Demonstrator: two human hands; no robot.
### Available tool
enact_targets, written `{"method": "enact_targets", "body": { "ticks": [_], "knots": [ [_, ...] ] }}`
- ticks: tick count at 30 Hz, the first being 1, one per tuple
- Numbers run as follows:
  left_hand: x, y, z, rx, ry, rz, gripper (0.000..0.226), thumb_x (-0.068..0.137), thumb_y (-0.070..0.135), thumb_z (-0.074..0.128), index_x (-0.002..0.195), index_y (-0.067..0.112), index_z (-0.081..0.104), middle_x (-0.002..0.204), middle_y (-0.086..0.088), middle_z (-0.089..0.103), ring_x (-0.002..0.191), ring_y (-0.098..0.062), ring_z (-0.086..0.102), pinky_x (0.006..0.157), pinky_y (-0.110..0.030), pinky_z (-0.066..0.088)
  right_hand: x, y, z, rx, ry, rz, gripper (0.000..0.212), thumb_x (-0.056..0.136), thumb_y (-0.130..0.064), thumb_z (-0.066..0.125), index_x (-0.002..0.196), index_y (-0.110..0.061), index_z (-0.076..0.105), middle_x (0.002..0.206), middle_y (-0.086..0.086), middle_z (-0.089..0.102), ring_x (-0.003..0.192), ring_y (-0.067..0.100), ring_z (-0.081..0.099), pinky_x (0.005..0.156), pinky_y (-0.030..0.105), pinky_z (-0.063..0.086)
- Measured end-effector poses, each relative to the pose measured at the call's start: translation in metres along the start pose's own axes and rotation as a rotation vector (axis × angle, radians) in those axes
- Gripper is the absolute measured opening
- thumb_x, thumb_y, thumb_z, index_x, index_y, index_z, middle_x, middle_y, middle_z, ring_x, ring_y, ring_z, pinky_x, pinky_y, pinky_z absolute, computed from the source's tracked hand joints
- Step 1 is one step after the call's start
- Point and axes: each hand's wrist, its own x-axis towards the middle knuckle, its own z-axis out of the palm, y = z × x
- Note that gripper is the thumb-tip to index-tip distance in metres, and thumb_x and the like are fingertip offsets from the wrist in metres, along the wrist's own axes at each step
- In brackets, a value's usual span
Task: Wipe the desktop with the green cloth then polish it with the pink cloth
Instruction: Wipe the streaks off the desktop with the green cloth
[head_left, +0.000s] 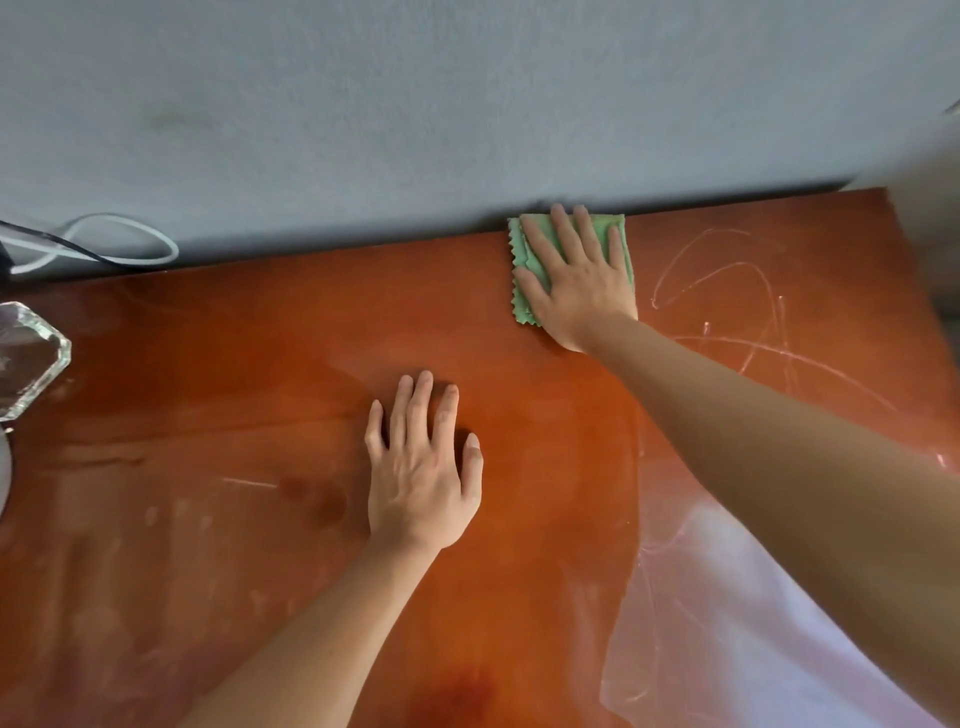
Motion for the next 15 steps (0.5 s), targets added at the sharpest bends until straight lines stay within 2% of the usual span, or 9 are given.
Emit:
{"method": "enact_targets", "body": {
  "ticks": [5,12,15],
  "knots": [
    [0.001,0.0,0.0,0.002,0.008,0.0,0.057,0.102,0.045,0.031,0.147,0.014,0.049,0.159,-0.014,0.04,0.15,-0.032,0.03,0.122,-0.057,0.02,-0.024,0.003,0.007,0.033,0.028,0.076,0.067,0.097,-0.063,0.003,0.159,-0.036,0.0,0.168,0.0,-0.003,0.153,0.022,-0.011,0.122,0.05,-0.009],
    [0.001,0.002,-0.001,-0.006,0.014,-0.004,0.06,0.101,0.046,0.028,0.146,0.013,0.049,0.158,-0.015,0.041,0.149,-0.033,0.032,0.121,-0.057,0.02,-0.147,0.002,0.033,0.038,0.06,0.096,0.065,0.102,-0.062,0.008,0.159,-0.032,0.006,0.168,0.001,0.005,0.154,0.023,-0.006,0.123,0.052,-0.001],
    [0.0,0.002,-0.002,-0.006,0.008,-0.006,0.058,0.101,0.044,0.031,0.147,0.013,0.049,0.158,-0.015,0.04,0.15,-0.033,0.031,0.122,-0.056,0.02,-0.166,-0.002,0.042,0.028,0.058,0.135,0.065,0.102,-0.061,0.01,0.159,-0.032,0.007,0.167,0.001,0.005,0.154,0.022,-0.006,0.123,0.052,-0.002]
  ]
}}
